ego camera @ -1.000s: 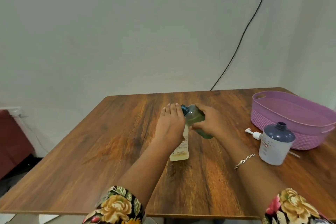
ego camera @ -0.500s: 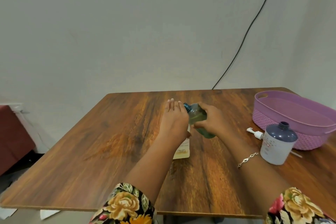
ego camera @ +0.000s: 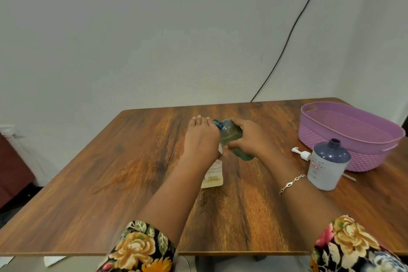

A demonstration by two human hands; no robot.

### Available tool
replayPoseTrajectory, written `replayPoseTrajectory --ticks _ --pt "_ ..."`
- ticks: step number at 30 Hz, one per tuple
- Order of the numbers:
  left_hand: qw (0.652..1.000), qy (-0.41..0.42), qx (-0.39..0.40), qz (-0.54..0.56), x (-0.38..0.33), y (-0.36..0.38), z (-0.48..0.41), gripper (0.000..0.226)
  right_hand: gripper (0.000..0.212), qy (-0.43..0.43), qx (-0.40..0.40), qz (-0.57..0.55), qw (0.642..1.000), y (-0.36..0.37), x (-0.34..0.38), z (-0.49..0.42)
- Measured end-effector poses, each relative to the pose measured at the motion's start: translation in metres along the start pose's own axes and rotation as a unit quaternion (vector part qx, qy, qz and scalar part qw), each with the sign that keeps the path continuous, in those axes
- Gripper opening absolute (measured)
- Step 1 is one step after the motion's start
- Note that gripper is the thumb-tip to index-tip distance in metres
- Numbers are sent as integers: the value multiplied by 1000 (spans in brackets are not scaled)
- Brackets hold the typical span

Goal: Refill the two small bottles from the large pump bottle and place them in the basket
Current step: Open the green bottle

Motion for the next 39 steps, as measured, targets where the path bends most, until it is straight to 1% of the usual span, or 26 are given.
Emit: replayPoseTrajectory --ticks 3,8,12,15,18,20,22,24,29,35,39 --pt "1000 3 1 8 1 -3 0 99 82 0 -1 6 1000 -2 1 0" --pt "999 -18 -4 48 7 -10 -3 93 79 -15 -7 9 1000 -8 8 0" --pt "1000 -10 20 11 2 -2 -1 104 80 -6 -7 10 1000 -3 3 0" --pt "999 -10 30 -7 -2 2 1 105 81 -4 -2 11 1000 1 1 2" --pt "1000 -6 31 3 2 -3 0 101 83 1 -1 1 1000 -2 3 2" --pt "999 3 34 6 5 -9 -2 94 82 -4 -1 -8 1000 -6 6 1" --pt "999 14 40 -1 6 -15 -5 86 80 -12 -7 -4 1000 -9 10 0" --pt "999 19 45 -12 4 -15 -5 83 81 -7 -10 -1 1000 -7 7 -1" --pt "997 18 59 -36 -3 -3 -5 93 84 6 0 -2 1000 2 0 0" --pt "999 1 37 4 5 -10 -8 98 84 5 4 -10 1000 -4 3 -3" --pt "1000 -12 16 -8 3 -6 -4 103 83 8 0 -20 1000 0 0 -6"
Point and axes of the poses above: each hand's wrist, its own z-axis away from the middle knuckle, its own y-axis out of the palm, x = y × z, the point moved 10 cm from there along -z, towards the middle knuckle, and after that the axes turned 13 degrees about y, right-handed, at the moved point
